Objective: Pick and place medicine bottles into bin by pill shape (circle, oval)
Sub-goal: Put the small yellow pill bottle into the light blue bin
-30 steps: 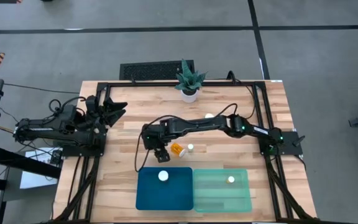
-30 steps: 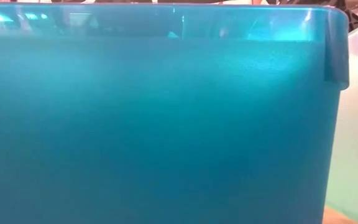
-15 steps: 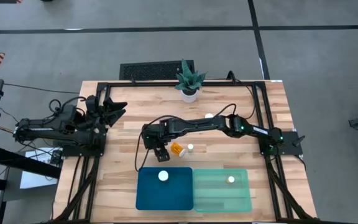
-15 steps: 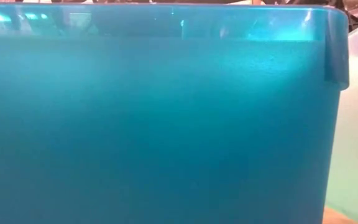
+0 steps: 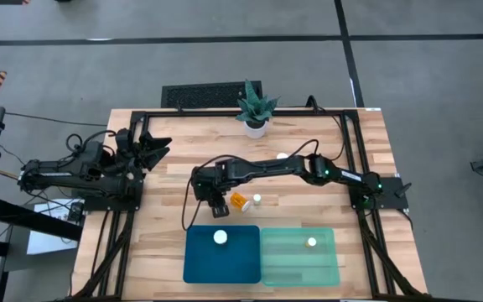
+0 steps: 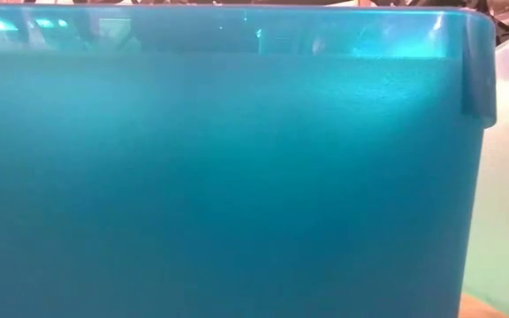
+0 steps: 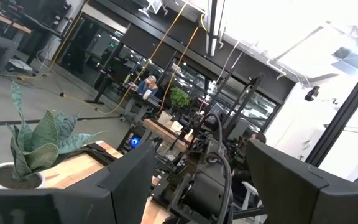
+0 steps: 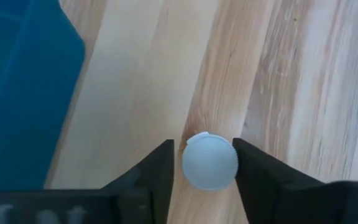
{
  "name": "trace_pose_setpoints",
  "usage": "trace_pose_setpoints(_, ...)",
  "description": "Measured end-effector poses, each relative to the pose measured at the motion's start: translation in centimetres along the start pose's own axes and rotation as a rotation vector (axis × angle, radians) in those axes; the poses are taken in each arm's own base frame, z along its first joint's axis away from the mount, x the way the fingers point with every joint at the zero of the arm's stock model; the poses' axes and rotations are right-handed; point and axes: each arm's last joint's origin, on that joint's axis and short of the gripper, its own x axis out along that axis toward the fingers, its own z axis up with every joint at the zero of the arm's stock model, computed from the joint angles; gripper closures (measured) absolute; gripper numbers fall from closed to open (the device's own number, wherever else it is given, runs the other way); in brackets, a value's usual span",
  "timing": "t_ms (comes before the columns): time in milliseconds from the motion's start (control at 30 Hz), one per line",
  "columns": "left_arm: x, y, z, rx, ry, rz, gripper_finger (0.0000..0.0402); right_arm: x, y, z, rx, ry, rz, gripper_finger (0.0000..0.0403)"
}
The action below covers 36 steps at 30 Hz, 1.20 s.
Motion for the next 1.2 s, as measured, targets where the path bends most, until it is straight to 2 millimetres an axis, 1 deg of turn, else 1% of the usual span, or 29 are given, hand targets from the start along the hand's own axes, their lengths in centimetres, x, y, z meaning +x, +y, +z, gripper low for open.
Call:
trace_pose_setpoints(167,0.0,0.0,0.0,0.0,0.0,0.0,0.0154,0.0,0.0,0.0,0.001,0.005,0.001,0.0271)
trace_pose_setpoints(267,0.0,0.0,0.0,-0.001,0.0,0.0,0.0154,0.0,0.0,0.0,0.008,0.005,0.001,0.0283)
trace_pose_setpoints(367,0.0,0.0,0.0,-0.001,0.0,0.0,0.0154,0.0,0.0,-0.1,0.019,0.007,0.001,0.0284)
trace_pose_setpoints(467,0.0,0.0,0.0,-0.001,0.0,0.0,0.0154,-0.2,0.0,-0.1,0.038,0.015,0.003,0.0276)
trace_pose_setpoints(533,0.0,0.0,0.0,-0.001,0.0,0.0,0.0154,-0.8,0.1,-0.2,0.042,0.031,0.006,0.0272)
trace_pose_setpoints(600,0.0,0.0,0.0,-0.001,-0.001,0.0,0.0154,-1.7,0.2,0.2,0.039,0.009,0.002,0.0271)
trace_pose_setpoints(700,0.0,0.0,0.0,-0.002,-0.001,-0.001,0.0154,-3.9,0.4,0.7,0.037,-0.015,-0.003,0.0274)
trace_pose_setpoints(800,0.0,0.0,0.0,-0.002,-0.003,-0.001,0.0154,-7.1,0.8,0.9,0.054,-0.011,-0.002,0.0278)
trace_pose_setpoints(867,0.0,0.0,0.0,-0.002,-0.003,-0.002,0.0154,-9.8,1.1,1.0,0.064,-0.011,-0.002,0.0278)
trace_pose_setpoints(933,0.0,0.0,0.0,-0.002,-0.004,-0.002,0.0154,-13.0,1.9,1.0,0.078,-0.017,0.0,0.0277)
trace_pose_setpoints(1067,0.0,0.0,0.0,-0.002,0.001,-0.007,0.0154,-19.5,4.1,0.7,0.116,-0.055,-0.008,0.0272)
trace_pose_setpoints(1133,0.0,0.0,0.0,-0.002,0.003,-0.008,0.0154,-22.3,5.7,0.2,0.136,-0.06,-0.038,0.0272)
trace_pose_setpoints(1200,0.0,0.0,0.0,-0.001,0.005,-0.008,0.0154,-24.7,7.5,-0.4,0.15,-0.051,-0.087,0.0272)
